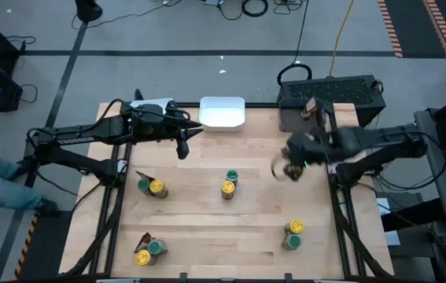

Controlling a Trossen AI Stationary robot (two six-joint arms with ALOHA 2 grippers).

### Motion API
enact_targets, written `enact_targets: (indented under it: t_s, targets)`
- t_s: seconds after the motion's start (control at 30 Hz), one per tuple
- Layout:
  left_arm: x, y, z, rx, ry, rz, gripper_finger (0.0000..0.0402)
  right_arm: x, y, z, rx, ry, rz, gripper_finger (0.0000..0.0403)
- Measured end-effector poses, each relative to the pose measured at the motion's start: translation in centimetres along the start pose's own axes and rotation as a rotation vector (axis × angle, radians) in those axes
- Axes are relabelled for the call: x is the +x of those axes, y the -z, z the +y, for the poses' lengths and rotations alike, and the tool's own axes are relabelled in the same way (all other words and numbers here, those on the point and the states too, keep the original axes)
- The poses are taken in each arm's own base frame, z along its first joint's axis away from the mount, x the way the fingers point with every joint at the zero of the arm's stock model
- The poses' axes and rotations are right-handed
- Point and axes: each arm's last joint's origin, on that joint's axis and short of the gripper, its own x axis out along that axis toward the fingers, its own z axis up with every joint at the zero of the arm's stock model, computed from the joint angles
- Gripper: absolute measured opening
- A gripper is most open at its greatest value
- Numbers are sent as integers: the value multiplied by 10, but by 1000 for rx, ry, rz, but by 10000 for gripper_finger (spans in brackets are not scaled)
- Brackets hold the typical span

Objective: Sort spices by type
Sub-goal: Put the bottom right orange seasoning bag into the black bin

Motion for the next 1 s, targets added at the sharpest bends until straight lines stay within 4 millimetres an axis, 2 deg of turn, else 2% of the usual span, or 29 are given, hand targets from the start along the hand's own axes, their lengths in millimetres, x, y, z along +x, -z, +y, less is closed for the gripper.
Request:
enact_targets:
  t_s: [0.27, 0.47, 0.7, 1.0]
  targets:
    - [0, 0, 0, -1, 0, 1, 84, 30, -54, -74, 256, 134, -23, 32]
    - [0, 0, 0, -7, 3, 1, 84, 62, -83, -127, 430, 177, -4, 33]
    - [0, 0, -1, -8, 23, 5, 84, 120, -95, -173, 528, 246, 195, 35]
    - [0, 0, -1, -9, 25, 5, 84, 180, -99, -205, 592, 265, 333, 36]
